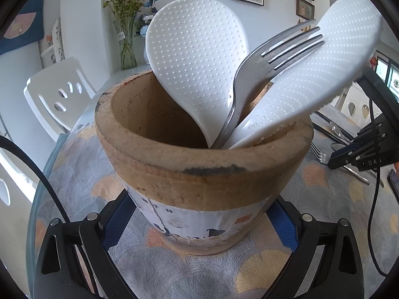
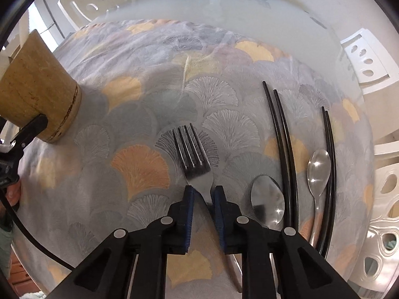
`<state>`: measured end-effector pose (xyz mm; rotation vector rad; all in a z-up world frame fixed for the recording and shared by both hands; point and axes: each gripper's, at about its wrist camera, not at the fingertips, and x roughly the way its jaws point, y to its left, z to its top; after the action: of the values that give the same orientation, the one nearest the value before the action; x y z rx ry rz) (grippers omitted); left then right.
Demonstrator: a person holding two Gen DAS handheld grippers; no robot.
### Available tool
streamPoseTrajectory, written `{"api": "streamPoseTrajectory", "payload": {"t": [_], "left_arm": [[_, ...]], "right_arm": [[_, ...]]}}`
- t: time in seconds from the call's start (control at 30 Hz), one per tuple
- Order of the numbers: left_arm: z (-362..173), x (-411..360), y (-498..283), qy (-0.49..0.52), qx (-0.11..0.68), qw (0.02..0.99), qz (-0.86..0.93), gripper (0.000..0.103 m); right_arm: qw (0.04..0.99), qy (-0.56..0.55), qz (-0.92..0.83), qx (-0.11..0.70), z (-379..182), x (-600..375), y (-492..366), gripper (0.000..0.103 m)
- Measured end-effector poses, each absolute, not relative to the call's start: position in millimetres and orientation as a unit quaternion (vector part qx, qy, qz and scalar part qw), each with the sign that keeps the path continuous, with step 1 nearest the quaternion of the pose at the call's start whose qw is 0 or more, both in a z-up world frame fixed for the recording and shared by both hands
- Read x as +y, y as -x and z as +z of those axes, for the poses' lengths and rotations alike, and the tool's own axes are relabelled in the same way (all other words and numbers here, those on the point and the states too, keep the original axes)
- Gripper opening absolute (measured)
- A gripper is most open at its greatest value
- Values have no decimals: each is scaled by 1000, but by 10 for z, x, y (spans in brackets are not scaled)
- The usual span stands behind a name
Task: Organize utensils
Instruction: 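Move the right gripper to the second metal fork on the cloth, then close the right gripper on the second fork and lift it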
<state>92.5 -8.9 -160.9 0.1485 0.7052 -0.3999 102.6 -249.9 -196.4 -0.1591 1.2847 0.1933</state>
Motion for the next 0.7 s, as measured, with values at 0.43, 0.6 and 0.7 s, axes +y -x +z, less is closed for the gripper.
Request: {"api": "streamPoseTrajectory", "payload": {"t": [0.43, 0.6, 0.7], "left_arm": [[-1617, -80, -935, -71, 343, 916, -195, 98], [-1617, -82, -933, -71, 343, 916, -195, 98], [-1617, -82, -933, -71, 343, 916, -195, 98]], "right_arm": [[771, -97, 121, 618, -1900, -2701, -1288, 12], [773, 12, 154, 615, -1928, -2459, -1354, 29], [779, 81, 167, 599, -1978, -2323, -1363, 30]]}}
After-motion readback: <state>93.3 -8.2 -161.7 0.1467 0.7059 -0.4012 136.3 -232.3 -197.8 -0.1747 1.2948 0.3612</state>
